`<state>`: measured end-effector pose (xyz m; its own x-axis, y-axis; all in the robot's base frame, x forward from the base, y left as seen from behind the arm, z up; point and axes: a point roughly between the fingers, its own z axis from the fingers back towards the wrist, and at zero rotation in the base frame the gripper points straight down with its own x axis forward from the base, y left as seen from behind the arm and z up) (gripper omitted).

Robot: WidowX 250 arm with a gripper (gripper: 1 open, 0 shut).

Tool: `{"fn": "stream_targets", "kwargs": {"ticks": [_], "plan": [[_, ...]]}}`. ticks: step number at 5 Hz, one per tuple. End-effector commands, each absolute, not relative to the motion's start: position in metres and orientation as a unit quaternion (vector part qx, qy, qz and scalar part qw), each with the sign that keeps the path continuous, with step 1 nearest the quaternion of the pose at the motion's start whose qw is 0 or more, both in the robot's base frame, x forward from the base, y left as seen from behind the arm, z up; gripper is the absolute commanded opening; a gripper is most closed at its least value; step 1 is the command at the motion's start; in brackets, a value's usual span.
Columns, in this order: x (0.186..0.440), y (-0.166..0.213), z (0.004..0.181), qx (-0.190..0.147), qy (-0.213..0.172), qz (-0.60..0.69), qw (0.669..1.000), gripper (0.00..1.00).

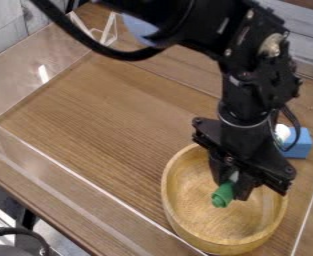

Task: Put the green marker in the brown bowl

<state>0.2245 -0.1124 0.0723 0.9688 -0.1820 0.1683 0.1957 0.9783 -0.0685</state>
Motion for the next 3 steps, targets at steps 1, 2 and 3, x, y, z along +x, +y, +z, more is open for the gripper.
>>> {"fn": "stream_targets", "kwargs": {"ticks": [1, 2, 3], "plan": [[0.2282, -0.1187, 0.0775, -0.053, -0.094, -0.099, 0.989, 0.0], [0.2279, -0.1205, 0.0757, -0.059, -0.094, -0.096, 0.989, 0.0], [0.2277, -0.122, 0.0737, -0.063, -0.092, -0.093, 0.989, 0.0]]}}
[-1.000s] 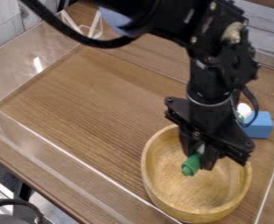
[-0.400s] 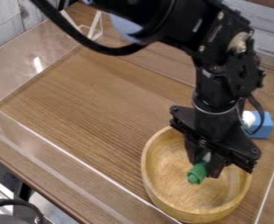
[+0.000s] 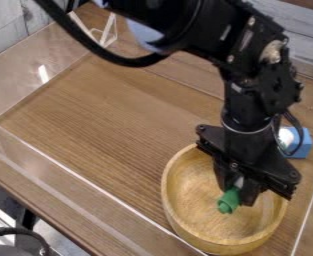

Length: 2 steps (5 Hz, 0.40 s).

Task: Put the green marker in the brown bowl

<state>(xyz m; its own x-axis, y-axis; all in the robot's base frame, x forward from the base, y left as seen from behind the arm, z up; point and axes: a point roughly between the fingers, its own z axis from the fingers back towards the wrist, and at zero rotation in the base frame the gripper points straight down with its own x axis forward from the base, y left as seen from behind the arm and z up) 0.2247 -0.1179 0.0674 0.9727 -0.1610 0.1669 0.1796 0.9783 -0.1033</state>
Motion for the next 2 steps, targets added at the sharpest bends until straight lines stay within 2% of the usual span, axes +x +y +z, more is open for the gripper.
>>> {"fn": "stream_targets", "kwargs": {"ticks": [1, 2], "plan": [[0.2272, -0.123, 0.0716, -0.068, -0.09, -0.091, 0.99, 0.0], [0.2269, -0.1241, 0.0696, -0.072, -0.088, -0.089, 0.989, 0.0]]}}
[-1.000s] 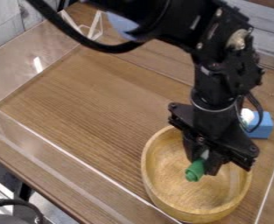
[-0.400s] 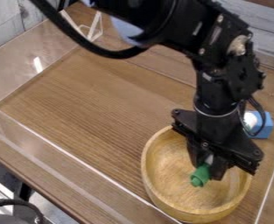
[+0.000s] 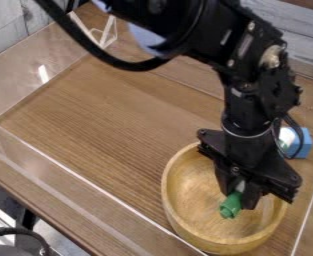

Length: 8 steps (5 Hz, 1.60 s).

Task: Put the green marker in the brown bowl

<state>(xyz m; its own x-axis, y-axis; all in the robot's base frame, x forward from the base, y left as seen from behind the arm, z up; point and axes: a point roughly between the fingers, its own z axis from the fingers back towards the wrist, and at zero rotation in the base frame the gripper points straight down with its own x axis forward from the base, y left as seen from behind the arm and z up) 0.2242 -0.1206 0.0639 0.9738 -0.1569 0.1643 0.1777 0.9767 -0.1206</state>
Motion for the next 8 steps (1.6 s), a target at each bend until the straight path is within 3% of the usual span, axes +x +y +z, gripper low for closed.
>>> {"fn": "stream_targets", "kwargs": {"ticks": [1, 5, 6, 8], "plan": [[0.227, -0.125, 0.068, -0.076, -0.087, -0.087, 0.99, 0.0], [0.227, -0.119, 0.067, -0.085, -0.082, -0.074, 0.99, 0.0], [0.227, -0.116, 0.067, -0.085, -0.08, -0.069, 0.991, 1.0], [0.229, -0.111, 0.074, -0.087, -0.08, -0.06, 0.991, 1.0]]}}
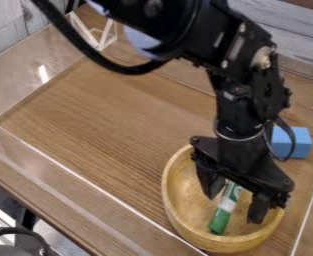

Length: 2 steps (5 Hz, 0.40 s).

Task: Put the green marker in the brown bowl

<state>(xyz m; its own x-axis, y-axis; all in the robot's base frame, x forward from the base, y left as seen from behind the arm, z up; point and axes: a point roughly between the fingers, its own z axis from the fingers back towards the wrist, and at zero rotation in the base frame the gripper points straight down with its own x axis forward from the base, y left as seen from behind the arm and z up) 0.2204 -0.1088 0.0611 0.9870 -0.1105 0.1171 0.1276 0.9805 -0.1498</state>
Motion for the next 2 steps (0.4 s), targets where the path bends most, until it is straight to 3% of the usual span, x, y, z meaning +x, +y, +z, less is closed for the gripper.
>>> {"fn": "stream_targets", "kwargs": {"ticks": [1, 2], "plan": [[0.2299, -0.1088, 0.0789, -0.089, -0.082, -0.054, 0.991, 1.0], [0.231, -0.1078, 0.0837, -0.093, -0.082, -0.049, 0.991, 1.0]]}}
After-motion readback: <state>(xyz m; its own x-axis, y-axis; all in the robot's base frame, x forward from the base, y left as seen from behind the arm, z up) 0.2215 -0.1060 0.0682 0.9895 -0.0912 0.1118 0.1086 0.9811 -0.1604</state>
